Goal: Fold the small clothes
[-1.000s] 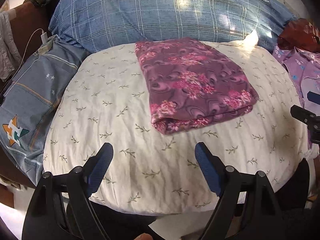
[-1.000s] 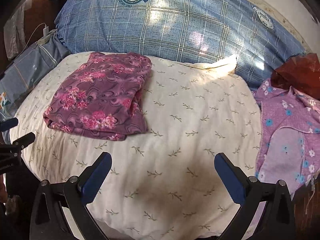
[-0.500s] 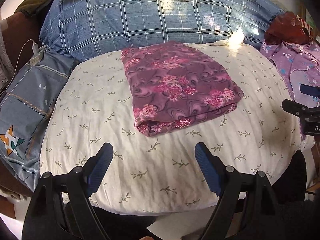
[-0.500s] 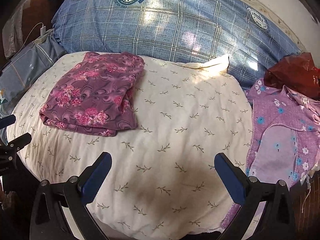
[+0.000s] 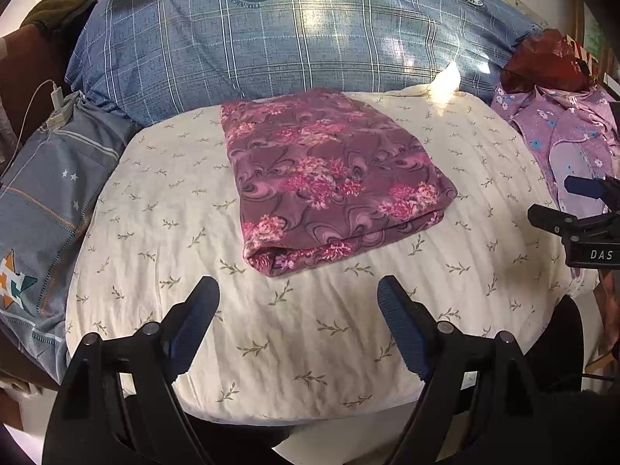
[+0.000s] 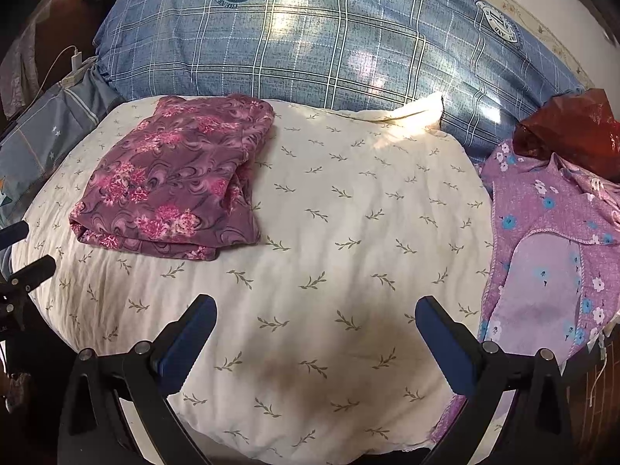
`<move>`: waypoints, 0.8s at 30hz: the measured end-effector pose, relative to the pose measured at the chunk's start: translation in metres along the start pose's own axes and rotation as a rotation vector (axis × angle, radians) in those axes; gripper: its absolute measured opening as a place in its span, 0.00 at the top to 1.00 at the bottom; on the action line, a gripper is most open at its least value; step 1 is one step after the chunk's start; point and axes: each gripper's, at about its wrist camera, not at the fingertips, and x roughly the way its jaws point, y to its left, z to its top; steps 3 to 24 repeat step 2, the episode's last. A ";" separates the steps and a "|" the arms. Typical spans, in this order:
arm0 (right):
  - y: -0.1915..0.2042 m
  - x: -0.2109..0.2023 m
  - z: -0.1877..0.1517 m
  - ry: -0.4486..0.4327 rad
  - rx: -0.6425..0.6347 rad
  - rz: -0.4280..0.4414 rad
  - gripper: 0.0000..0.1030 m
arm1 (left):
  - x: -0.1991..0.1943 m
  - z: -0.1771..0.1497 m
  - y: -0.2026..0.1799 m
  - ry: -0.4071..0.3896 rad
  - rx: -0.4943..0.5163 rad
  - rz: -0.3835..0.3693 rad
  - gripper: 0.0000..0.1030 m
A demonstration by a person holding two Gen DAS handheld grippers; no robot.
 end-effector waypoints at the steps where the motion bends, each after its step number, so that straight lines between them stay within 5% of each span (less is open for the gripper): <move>1: -0.001 0.001 0.000 0.003 0.001 -0.002 0.00 | 0.000 0.001 0.000 -0.001 0.004 0.005 0.18; 24: -0.002 0.002 0.000 0.006 0.000 -0.005 0.00 | 0.000 0.003 0.000 0.001 0.007 0.008 0.18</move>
